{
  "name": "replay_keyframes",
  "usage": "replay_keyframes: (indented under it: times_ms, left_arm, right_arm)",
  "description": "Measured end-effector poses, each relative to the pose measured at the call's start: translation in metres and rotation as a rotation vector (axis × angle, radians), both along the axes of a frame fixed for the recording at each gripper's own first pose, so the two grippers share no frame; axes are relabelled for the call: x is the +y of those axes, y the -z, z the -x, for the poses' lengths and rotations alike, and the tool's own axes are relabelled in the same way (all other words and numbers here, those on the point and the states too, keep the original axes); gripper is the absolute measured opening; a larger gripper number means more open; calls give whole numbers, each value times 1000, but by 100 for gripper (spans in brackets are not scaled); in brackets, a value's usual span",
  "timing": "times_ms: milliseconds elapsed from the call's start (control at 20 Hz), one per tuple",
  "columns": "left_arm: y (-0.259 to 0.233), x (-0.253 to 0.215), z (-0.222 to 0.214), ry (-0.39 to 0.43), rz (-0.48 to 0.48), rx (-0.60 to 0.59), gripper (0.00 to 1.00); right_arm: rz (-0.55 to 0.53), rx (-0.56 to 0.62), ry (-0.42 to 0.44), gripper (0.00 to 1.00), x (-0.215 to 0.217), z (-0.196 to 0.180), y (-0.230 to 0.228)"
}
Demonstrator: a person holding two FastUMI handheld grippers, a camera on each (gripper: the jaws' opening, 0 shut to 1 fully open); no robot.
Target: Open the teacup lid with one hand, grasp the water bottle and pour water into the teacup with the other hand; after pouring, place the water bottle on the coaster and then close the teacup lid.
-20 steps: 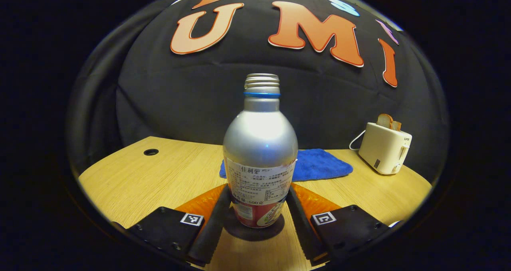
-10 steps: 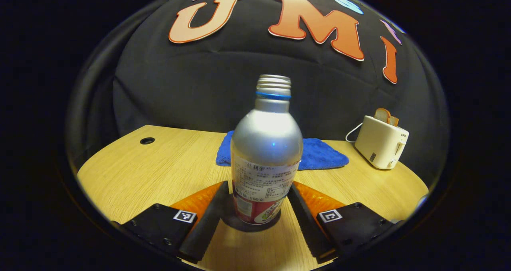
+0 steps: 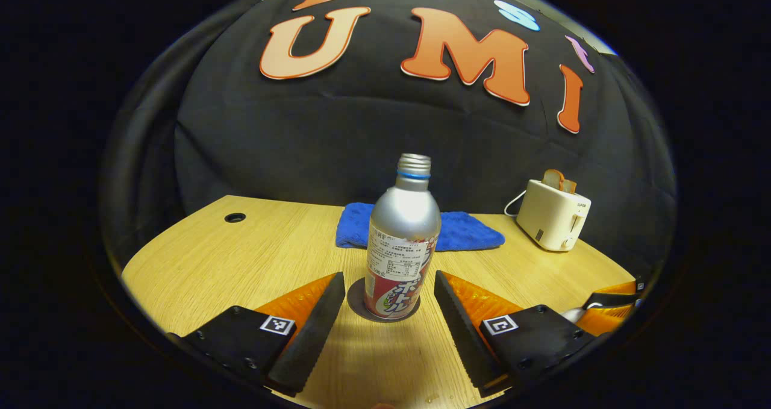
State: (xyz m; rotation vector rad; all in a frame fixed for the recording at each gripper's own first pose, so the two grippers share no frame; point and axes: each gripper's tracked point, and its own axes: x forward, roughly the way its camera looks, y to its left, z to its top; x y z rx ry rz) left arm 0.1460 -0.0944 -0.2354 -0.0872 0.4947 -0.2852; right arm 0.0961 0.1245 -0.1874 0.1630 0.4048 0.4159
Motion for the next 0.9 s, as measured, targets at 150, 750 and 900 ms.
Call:
replay_keyframes:
  times_ms: [150, 750, 900]
  left_arm:
    - [-14, 7, 18, -16, 15, -27, 98]
    - [-95, 17, 70, -55, 45, -199, 97]
    - [-120, 15, 80, -71, 42, -254, 97]
  right_arm:
    - [19, -6, 27, 21, -1, 0, 10]
    - [30, -147, 102, 61, -30, 7, -32]
    - [16, -210, 147, 76, -52, 13, -66]
